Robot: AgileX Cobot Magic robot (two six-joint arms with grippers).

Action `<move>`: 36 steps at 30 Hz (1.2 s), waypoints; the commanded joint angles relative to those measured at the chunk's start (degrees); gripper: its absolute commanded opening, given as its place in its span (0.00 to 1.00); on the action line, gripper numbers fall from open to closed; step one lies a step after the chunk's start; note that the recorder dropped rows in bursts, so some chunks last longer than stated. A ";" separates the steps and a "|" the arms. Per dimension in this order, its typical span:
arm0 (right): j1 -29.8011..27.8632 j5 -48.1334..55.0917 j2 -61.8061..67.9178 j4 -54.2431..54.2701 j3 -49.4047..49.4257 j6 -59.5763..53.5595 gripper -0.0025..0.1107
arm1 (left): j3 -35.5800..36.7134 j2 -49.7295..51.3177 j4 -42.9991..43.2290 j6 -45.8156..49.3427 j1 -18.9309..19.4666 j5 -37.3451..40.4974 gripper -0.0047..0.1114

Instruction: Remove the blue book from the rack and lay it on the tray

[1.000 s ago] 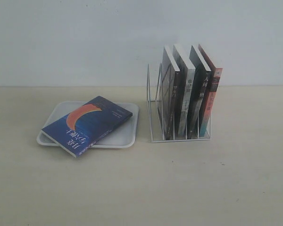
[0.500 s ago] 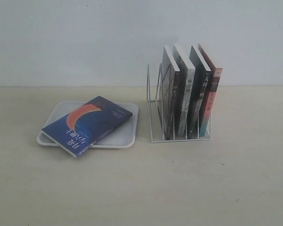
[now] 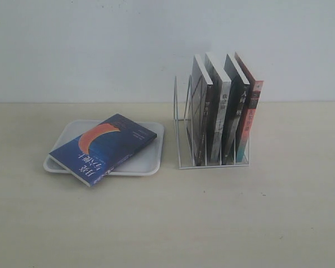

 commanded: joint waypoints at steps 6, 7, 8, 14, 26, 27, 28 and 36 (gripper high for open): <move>-0.19 -2.52 -11.13 2.20 12.52 1.10 0.02 | 0.18 -0.27 0.05 0.18 0.19 -0.81 0.08; -0.19 -2.52 -11.39 2.20 13.71 2.12 0.02 | 0.18 -0.27 0.05 0.18 0.19 -0.81 0.08; -0.19 -2.52 -11.39 2.20 14.36 2.72 0.02 | 0.18 -0.27 0.05 0.18 0.19 -0.81 0.08; -0.19 -2.51 -11.38 2.20 17.92 3.60 0.02 | 0.18 -0.27 0.05 0.18 0.19 -0.81 0.08; -8.97 1.55 -13.76 2.48 18.39 3.73 0.02 | 0.18 -0.28 0.05 0.18 0.19 -0.96 0.08; -9.12 1.55 -13.76 2.48 18.39 3.62 0.02 | 0.18 -0.28 0.05 0.18 0.19 -0.96 0.08; -9.12 1.66 -13.76 2.48 18.39 3.62 0.02 | 0.18 -0.28 0.05 0.18 0.19 -0.96 0.08; -8.41 1.79 -13.76 2.48 18.39 1.62 0.02 | 0.18 -0.28 0.05 0.18 0.19 -0.96 0.08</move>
